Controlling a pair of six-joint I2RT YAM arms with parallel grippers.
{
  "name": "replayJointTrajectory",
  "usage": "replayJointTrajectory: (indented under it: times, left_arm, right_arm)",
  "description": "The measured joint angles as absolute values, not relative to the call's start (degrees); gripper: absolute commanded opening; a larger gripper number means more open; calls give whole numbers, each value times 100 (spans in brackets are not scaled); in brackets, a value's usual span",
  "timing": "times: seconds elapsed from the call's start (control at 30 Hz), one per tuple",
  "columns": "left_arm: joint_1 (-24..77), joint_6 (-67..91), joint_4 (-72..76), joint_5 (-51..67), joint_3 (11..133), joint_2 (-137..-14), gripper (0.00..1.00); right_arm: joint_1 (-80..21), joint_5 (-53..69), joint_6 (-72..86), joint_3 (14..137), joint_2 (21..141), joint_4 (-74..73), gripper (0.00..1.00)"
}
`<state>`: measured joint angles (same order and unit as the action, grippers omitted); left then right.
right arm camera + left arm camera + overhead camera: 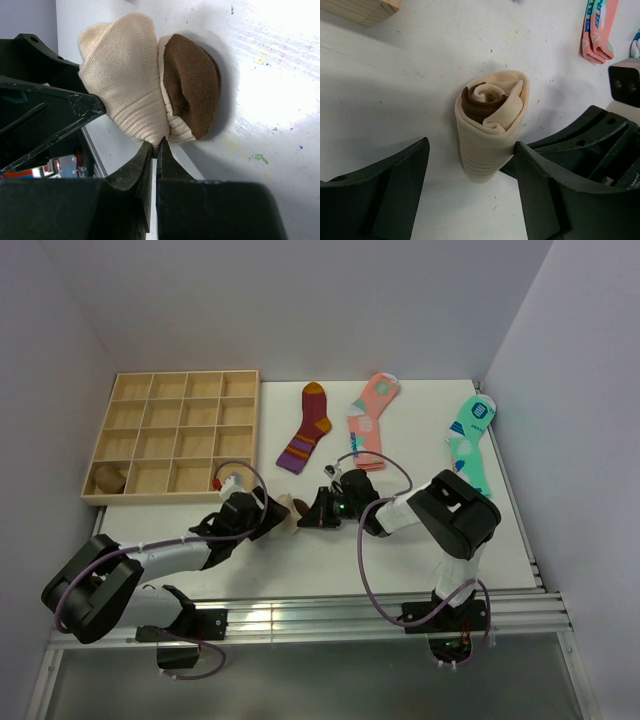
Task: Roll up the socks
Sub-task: Roll the sock at the center of the board.
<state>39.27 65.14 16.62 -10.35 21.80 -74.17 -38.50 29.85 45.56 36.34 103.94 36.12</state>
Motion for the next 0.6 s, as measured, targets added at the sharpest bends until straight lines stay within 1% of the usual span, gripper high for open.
replayJointTrajectory:
  times: [0.17, 0.37, 0.4, 0.47, 0.53, 0.6]
  left_arm:
    - [3927, 6466, 1962, -1026, 2106, -7439, 74]
    - [3927, 6412, 2329, -993, 2117, -7878, 65]
    - [3924, 6412, 2408, -996, 2139, -7964, 62]
    - [3927, 6410, 2460, -993, 2222, -8099, 58]
    - [3927, 6416, 2475, -993, 2300, -8226, 51]
    - [3927, 6431, 2480, -993, 2370, -8305, 41]
  right_arm:
    - [-3771, 3242, 4648, 3691, 10532, 3667, 0]
    - [-3771, 3271, 4611, 3815, 10536, 3446, 0]
    - [-3771, 3267, 4589, 3839, 10536, 3393, 0]
    - [-3771, 3260, 4536, 3879, 10536, 3308, 0]
    - [-3771, 3249, 4491, 3922, 10536, 3216, 0]
    - [-3771, 3236, 4429, 3955, 10534, 3151, 1]
